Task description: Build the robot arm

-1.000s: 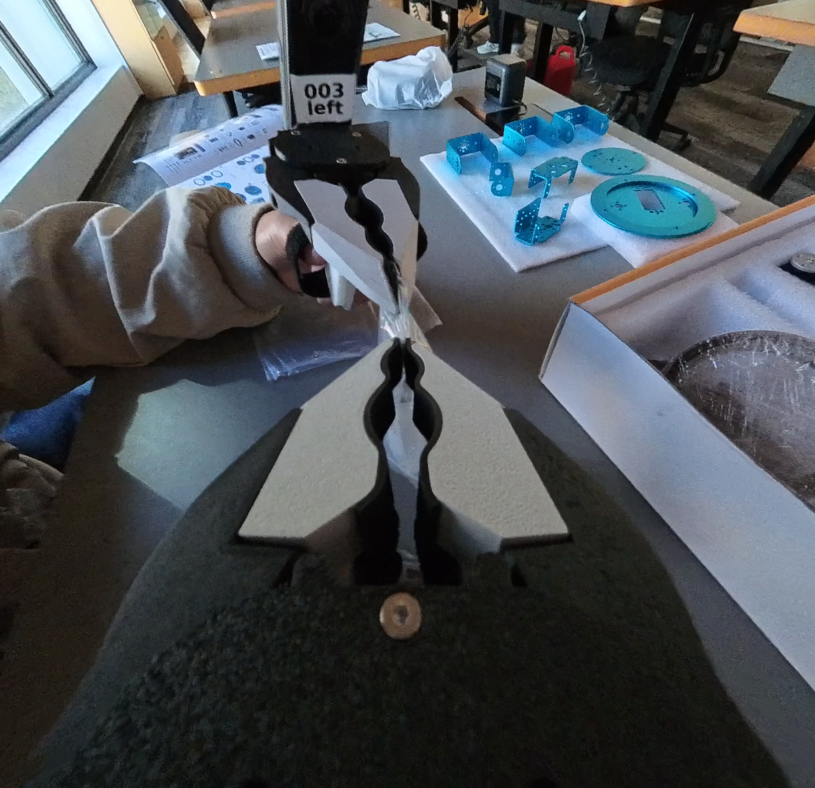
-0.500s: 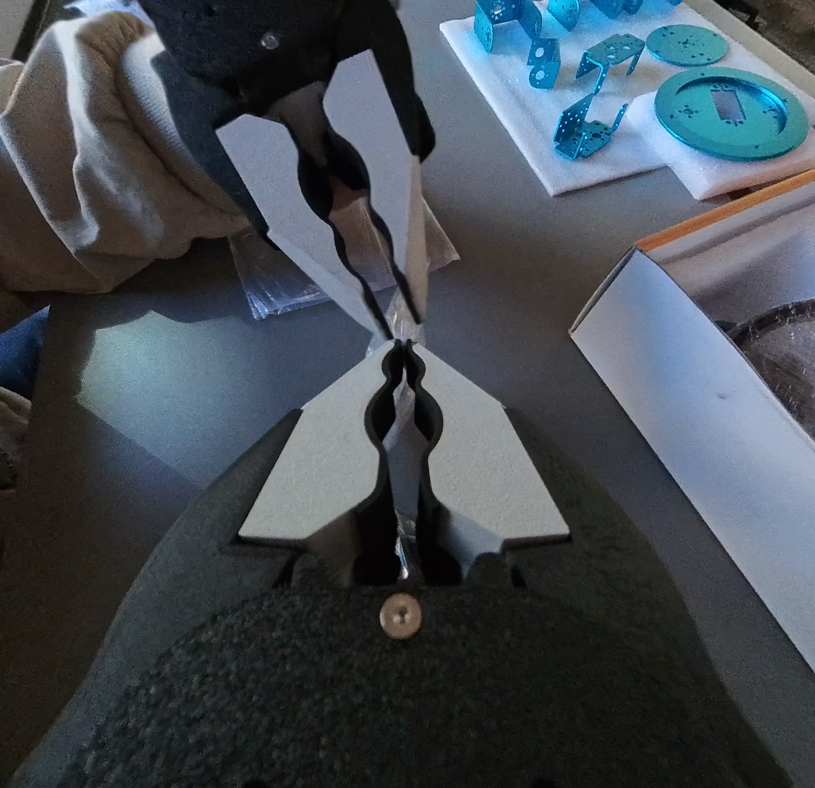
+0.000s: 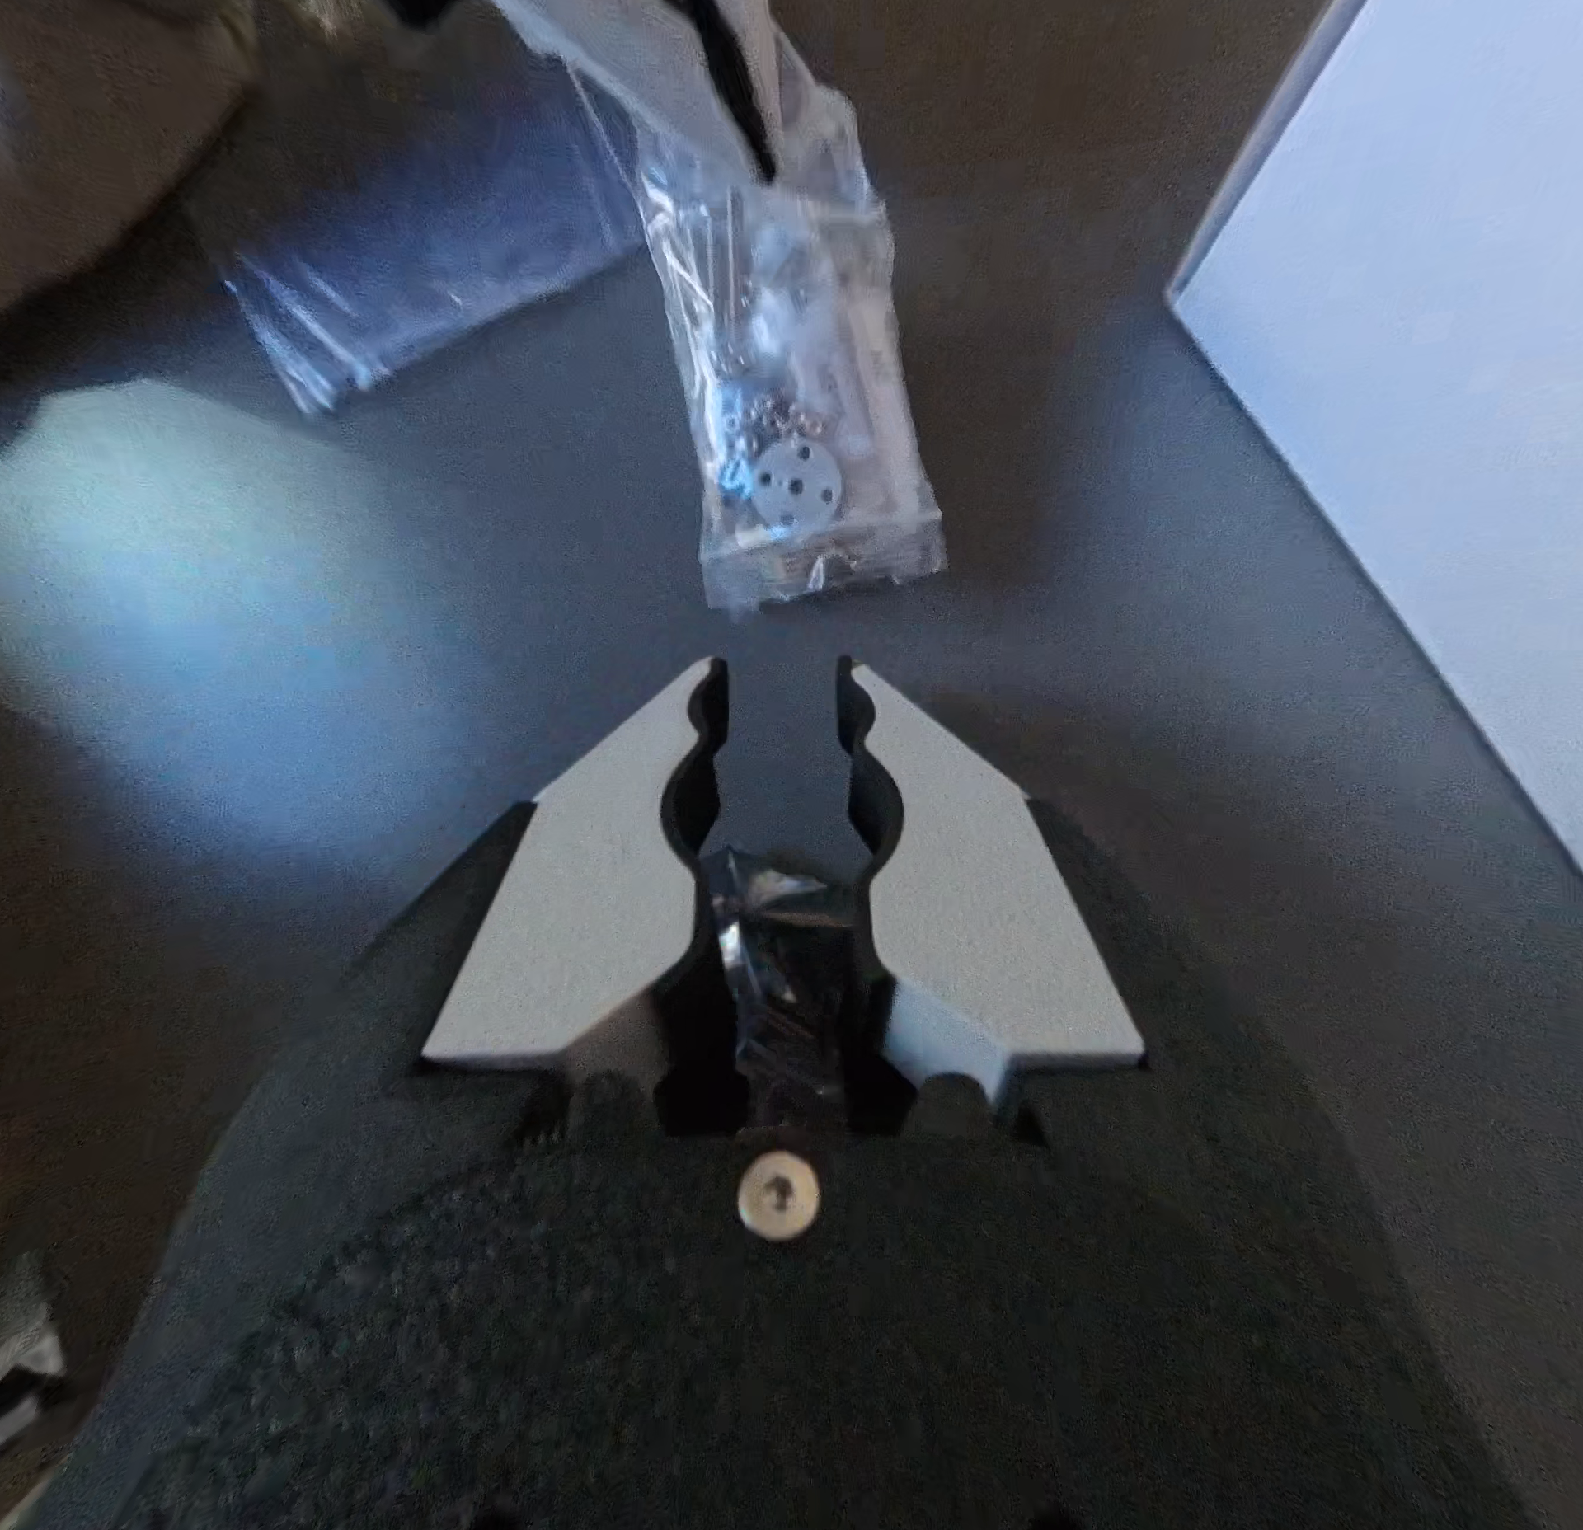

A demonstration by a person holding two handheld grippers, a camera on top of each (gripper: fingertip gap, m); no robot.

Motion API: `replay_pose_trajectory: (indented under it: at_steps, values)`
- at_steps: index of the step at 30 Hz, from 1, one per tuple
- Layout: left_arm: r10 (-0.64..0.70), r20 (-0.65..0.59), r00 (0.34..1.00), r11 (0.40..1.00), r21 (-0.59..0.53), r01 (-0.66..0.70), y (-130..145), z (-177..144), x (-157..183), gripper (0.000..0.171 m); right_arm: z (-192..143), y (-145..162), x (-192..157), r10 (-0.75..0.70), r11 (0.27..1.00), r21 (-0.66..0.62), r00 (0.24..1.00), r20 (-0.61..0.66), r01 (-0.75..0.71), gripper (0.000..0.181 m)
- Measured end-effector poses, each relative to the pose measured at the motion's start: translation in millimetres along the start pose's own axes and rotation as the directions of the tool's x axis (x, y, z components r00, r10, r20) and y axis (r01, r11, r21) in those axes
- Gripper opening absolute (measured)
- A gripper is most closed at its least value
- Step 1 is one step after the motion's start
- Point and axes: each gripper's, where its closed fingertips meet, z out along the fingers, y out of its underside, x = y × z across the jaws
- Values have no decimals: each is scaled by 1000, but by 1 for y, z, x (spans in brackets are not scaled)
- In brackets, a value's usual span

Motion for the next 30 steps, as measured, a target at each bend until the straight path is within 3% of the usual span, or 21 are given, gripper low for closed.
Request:
replay_pose_trajectory:
  at_steps: [3,10,16,20,26,30]
  values:
    - [-19,8,1000,1000,-22,19,3,1,-3,0,13,6,13,-102,992,-82,988,-113,93,24]
    - [-74,11,997,994,-81,74,20,13,-10,0,17,-26,8,-233,966,76,958,-169,248,19]
    - [-87,5,996,993,-81,87,23,19,-10,0,28,-20,0,-169,981,97,985,-24,170,27]
    - [-96,-4,995,992,-81,96,25,20,-9,0,28,-25,1,-185,975,116,981,-51,190,22]
    - [-92,-10,996,992,-91,90,27,17,-9,0,27,-24,5,-190,976,95,979,-70,196,0]
    - [-125,-21,992,990,-66,124,29,10,-14,0,20,-21,9,-188,976,92,978,-91,197,0]
